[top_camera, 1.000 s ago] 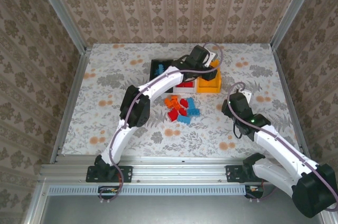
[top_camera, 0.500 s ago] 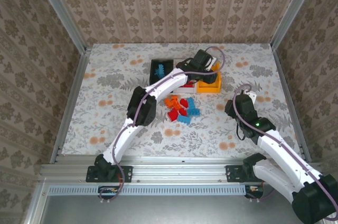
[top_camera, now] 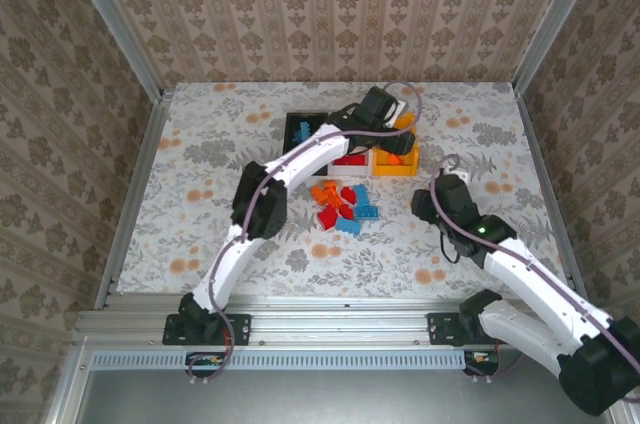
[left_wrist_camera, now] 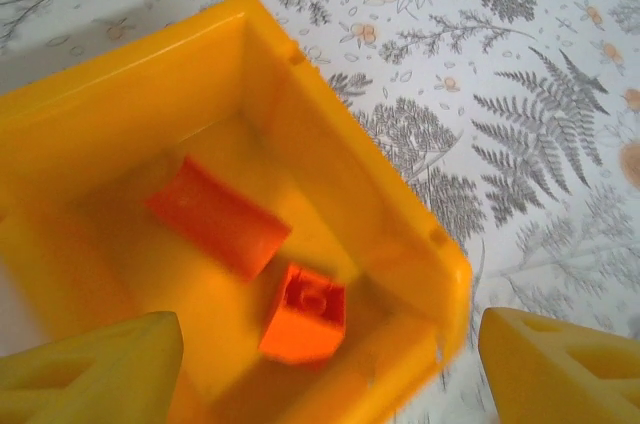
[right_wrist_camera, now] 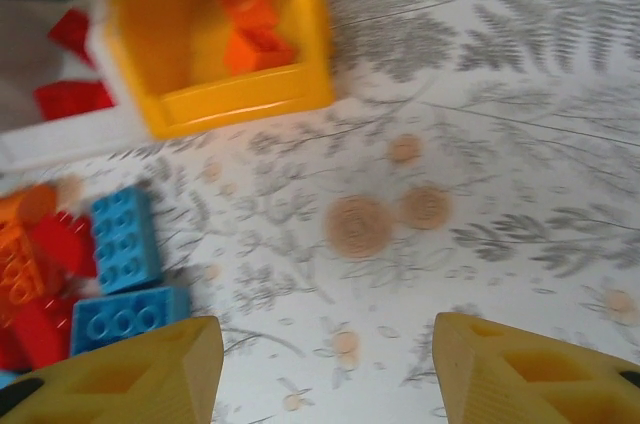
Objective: Sort the legos into containers by color
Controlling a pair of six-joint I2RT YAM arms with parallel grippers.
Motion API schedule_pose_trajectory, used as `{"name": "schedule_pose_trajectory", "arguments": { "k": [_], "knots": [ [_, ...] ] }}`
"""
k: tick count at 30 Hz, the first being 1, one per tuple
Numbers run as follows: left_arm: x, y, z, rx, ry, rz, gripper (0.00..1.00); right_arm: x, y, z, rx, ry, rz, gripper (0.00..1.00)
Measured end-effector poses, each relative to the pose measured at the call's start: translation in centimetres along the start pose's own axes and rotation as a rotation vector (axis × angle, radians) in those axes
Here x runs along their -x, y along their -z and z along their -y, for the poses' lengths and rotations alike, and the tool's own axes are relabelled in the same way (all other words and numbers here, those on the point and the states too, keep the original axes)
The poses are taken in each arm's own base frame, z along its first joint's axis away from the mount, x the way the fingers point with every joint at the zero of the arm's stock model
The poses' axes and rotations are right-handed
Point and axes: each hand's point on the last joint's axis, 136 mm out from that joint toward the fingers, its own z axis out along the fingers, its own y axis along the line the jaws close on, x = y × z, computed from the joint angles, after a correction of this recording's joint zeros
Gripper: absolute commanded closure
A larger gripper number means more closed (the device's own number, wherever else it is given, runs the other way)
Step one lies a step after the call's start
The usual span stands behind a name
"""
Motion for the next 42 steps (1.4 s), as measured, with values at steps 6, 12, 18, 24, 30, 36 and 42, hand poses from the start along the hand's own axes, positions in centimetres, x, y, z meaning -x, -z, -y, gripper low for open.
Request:
{"name": "schedule_pose_trajectory", "arguments": {
  "k": [6, 12, 18, 24, 30, 36, 42],
  "knots": [
    [1.8, 13.0, -4.5, -0.009, 0.180, 0.165, 0.00, -4.5, -2.1, -8.1, 0.114, 0.272, -0.133, 0.30],
    [-0.4, 23.3, -15.7, 0.116, 0.461, 0.349, 0.00, -7.3, -3.8, -15.4, 0.186, 0.504, -0.200, 0.29],
    [-10.9, 23.0, -22.3, 0.232, 0.728, 0.242, 0.00, -7.6, -6.7, -20.6, 0.198, 0.575, -0.212, 0.36],
    [-17.5, 24.3, -22.5, 0.250, 0.855, 0.205, 0.00, -8.5, -8.7, -22.4, 0.180, 0.583, -0.242, 0.43],
    [-18.7, 25.6, -21.4, 0.226, 0.857, 0.243, 0.00, -10.5, -8.9, -22.1, 0.155, 0.588, -0.295, 0.44],
    [-19.0, 25.7, -20.9, 0.211, 0.855, 0.243, 0.00, -11.6, -8.7, -23.5, 0.170, 0.597, -0.305, 0.44],
    [-19.3, 25.8, -20.7, 0.207, 0.855, 0.243, 0.00, -13.5, -8.3, -24.1, 0.191, 0.613, -0.342, 0.44]
  ]
}}
